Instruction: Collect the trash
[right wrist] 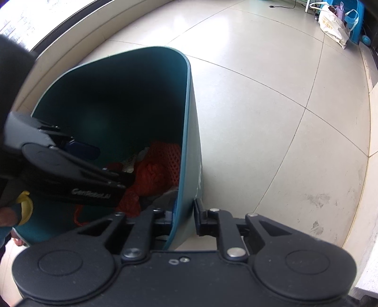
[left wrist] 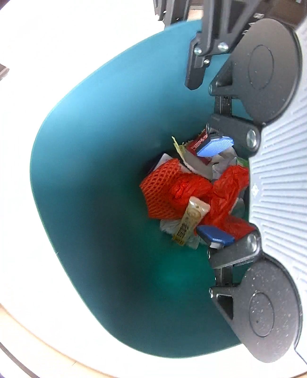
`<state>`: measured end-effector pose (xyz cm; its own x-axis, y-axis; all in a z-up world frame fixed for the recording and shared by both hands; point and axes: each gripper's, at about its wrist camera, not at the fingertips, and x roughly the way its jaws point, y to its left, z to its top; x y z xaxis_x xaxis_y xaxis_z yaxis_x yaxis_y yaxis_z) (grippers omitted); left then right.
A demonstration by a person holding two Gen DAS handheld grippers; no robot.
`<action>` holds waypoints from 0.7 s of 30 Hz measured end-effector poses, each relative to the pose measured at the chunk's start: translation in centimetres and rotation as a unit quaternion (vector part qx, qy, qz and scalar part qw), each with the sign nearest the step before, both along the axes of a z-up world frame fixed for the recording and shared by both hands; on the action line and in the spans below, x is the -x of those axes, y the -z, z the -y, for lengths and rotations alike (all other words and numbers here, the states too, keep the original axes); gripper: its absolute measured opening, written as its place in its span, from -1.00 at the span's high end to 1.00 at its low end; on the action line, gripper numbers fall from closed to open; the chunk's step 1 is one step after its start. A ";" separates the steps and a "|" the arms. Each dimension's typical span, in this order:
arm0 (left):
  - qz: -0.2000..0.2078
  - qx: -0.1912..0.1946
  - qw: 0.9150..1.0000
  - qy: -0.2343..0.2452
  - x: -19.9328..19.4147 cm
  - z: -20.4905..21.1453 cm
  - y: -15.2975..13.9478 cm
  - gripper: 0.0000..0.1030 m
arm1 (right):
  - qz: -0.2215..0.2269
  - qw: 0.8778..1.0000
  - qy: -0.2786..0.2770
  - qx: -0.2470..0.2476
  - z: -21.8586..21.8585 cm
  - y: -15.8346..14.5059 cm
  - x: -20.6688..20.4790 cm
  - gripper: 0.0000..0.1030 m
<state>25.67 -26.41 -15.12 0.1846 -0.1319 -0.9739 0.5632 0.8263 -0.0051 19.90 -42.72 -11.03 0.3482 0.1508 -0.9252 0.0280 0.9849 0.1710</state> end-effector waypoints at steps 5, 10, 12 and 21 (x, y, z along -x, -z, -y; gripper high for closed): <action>0.032 0.026 0.999 -0.014 1.9 -2.4 -3.9 -0.23 | 0.015 1.000 -0.014 0.016 -0.5 -2.1 0.9 0.63; 0.070 0.040 0.996 -0.023 3.8 -5.1 -7.5 -0.23 | 0.046 0.996 -0.047 0.062 -2.7 -5.7 2.2 0.44; 0.082 0.046 0.995 -0.026 4.6 -6.0 -8.6 -0.23 | 0.061 0.994 -0.056 0.073 -3.7 -7.5 3.1 0.47; 0.135 0.090 0.986 -0.041 9.3 -10.7 -15.4 -0.23 | 0.128 0.990 -0.032 0.058 -7.0 -14.1 8.0 0.35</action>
